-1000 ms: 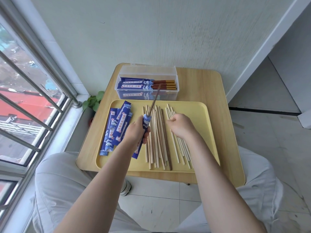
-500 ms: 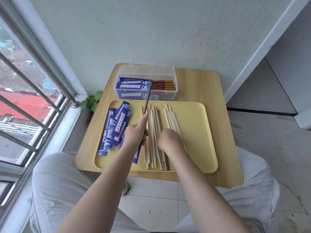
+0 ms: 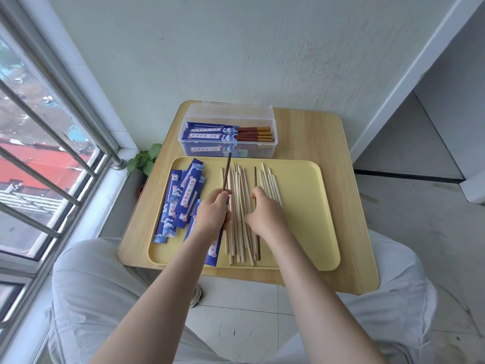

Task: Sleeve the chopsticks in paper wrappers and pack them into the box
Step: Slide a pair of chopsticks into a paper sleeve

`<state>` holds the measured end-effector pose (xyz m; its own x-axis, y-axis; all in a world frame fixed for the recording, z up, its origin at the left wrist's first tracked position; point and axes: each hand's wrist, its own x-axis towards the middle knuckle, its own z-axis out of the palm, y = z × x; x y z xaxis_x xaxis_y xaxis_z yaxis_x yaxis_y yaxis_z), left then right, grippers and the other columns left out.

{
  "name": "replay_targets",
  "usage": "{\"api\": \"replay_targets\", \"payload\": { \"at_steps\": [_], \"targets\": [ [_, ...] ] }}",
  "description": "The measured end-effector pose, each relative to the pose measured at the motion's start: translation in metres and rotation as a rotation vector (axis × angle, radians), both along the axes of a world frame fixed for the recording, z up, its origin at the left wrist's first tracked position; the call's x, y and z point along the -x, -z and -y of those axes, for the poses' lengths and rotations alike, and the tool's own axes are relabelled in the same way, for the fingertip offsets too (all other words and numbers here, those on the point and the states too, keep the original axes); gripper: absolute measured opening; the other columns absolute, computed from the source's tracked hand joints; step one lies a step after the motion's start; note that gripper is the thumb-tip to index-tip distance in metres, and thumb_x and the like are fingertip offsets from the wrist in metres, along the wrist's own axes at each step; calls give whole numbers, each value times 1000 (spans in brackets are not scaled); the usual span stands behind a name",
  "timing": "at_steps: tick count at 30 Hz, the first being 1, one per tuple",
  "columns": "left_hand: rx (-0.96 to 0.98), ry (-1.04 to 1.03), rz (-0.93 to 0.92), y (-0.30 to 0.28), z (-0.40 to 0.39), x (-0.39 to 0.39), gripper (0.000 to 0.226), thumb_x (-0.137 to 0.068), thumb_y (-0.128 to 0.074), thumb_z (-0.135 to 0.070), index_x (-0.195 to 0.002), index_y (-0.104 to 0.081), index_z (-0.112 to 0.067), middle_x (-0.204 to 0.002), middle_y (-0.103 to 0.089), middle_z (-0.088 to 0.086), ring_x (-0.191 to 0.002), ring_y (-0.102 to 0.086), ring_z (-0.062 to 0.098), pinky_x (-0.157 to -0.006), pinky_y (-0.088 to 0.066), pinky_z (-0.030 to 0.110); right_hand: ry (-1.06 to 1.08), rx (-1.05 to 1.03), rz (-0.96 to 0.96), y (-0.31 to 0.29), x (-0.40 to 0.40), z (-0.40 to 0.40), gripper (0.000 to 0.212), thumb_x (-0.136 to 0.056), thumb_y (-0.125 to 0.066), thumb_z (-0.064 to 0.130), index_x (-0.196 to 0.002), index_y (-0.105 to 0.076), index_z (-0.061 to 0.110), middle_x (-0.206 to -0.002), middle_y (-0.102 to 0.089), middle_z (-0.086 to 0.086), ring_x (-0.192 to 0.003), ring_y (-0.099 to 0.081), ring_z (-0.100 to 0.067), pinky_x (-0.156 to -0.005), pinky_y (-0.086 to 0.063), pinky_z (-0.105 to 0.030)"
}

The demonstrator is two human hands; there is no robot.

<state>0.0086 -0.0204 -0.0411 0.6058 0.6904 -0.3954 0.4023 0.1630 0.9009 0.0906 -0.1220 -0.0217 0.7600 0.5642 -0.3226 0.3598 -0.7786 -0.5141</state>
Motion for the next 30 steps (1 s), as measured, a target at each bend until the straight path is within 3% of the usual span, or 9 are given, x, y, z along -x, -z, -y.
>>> {"api": "replay_targets", "payload": {
  "at_steps": [2, 4, 8, 11, 15, 19, 23, 27, 30],
  "targets": [
    [17, -14, 26, -1, -2, 1, 26, -103, -37, -19, -112, -62, -16, -64, -49, 5, -47, -46, 17, -45, -40, 29, 10, -146, -59, -15, -8, 7, 32, -90, -57, 7, -116, -57, 25, -73, -58, 2, -54, -52, -15, -46, -42, -27],
    [47, -21, 32, -3, -4, 2, 26, -102, -35, -13, -111, -58, -8, -69, -46, 10, -46, -44, 17, -41, -38, 26, 30, -307, -172, -34, -16, 13, 24, -91, -53, 6, -106, -63, 22, -79, -67, 3, -60, -65, -14, -55, -52, -27],
    [68, 10, 15, -6, -4, 1, 24, -102, -36, -18, -105, -54, -2, -67, -48, 12, -43, -44, 19, -40, -37, 24, 70, -589, -302, -57, -32, 15, 19, -94, -56, 1, -108, -61, 14, -94, -75, 1, -79, -74, -9, -68, -62, -31],
    [57, 43, 13, -5, -4, -1, 33, -106, -37, -34, -93, -52, -8, -62, -47, 7, -42, -42, 17, -40, -37, 24, 124, -793, -236, -62, -40, 14, 7, -100, -59, 15, -100, -65, 11, -78, -74, -4, -62, -71, -17, -51, -54, -29],
    [85, 101, 39, -6, -6, -2, 29, -107, -36, -28, -90, -50, -9, -66, -44, 8, -45, -38, 15, -41, -35, 25, 219, -929, -157, -62, -52, 14, 29, -105, -51, 28, -91, -71, 13, -56, -53, 5, -46, -47, -13, -45, -37, -21],
    [106, 192, 97, -9, -1, -4, 26, -108, -32, -22, -100, -51, -6, -63, -42, 8, -44, -36, 16, -41, -32, 27, 260, -911, -190, -57, -60, 9, 34, -107, -46, 28, -79, -63, 16, -53, -53, 7, -45, -47, -16, -43, -35, -23],
    [122, 264, 141, -16, 3, -6, 22, -106, -32, -17, -98, -49, -6, -58, -43, 7, -46, -37, 19, -43, -32, 27, 292, -819, -182, -55, -63, 7, 30, -106, -45, 25, -82, -59, 14, -55, -52, 6, -43, -46, -11, -45, -36, -23],
    [121, 320, 148, -20, 3, -7, 20, -105, -31, -14, -97, -49, -7, -66, -41, 10, -47, -41, 14, -41, -33, 26, 269, -738, -195, -50, -63, 6, 26, -106, -46, 26, -87, -58, 13, -62, -55, 1, -47, -47, -12, -48, -39, -25],
    [80, 353, 136, -20, 5, -9, 23, -107, -33, -19, -93, -48, -8, -69, -41, 8, -49, -41, 15, -42, -32, 26, 191, -571, -242, -46, -61, 3, 26, -105, -47, 26, -90, -59, 9, -67, -57, -2, -49, -48, -13, -48, -40, -24]
  ]
}}
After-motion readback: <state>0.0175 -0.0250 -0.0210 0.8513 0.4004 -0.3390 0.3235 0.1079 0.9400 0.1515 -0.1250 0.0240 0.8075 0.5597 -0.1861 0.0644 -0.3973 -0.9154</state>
